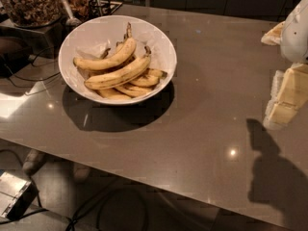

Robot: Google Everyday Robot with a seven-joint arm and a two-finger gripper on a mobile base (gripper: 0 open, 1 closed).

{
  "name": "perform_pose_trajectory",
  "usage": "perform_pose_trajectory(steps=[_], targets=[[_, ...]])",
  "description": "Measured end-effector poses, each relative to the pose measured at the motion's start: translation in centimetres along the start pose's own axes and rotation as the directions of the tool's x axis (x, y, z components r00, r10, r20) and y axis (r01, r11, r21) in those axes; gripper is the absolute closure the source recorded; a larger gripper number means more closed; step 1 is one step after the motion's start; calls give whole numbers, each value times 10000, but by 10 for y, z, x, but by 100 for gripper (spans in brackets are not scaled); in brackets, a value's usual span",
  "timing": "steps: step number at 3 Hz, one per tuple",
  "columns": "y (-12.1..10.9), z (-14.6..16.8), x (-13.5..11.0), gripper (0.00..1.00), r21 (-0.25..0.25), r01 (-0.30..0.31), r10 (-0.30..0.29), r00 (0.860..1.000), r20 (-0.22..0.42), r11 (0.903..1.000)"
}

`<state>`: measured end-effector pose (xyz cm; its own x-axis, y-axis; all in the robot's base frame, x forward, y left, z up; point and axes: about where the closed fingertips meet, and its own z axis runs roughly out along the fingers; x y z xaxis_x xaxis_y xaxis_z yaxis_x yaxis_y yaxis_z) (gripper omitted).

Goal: Pick banana from white bowl

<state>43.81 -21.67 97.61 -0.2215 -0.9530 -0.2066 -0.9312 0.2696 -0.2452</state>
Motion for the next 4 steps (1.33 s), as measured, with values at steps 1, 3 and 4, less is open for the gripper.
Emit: perform_pose_trajectory(steps=[1, 3, 4], targets=[[-1, -1, -1, 0, 36, 27, -27, 10000, 10, 10000], [-17, -3, -49, 0, -58, 1817, -1814, 9828, 353, 9833], [-21, 8, -76, 0, 45, 2852, -2852, 9578, 348, 9584]])
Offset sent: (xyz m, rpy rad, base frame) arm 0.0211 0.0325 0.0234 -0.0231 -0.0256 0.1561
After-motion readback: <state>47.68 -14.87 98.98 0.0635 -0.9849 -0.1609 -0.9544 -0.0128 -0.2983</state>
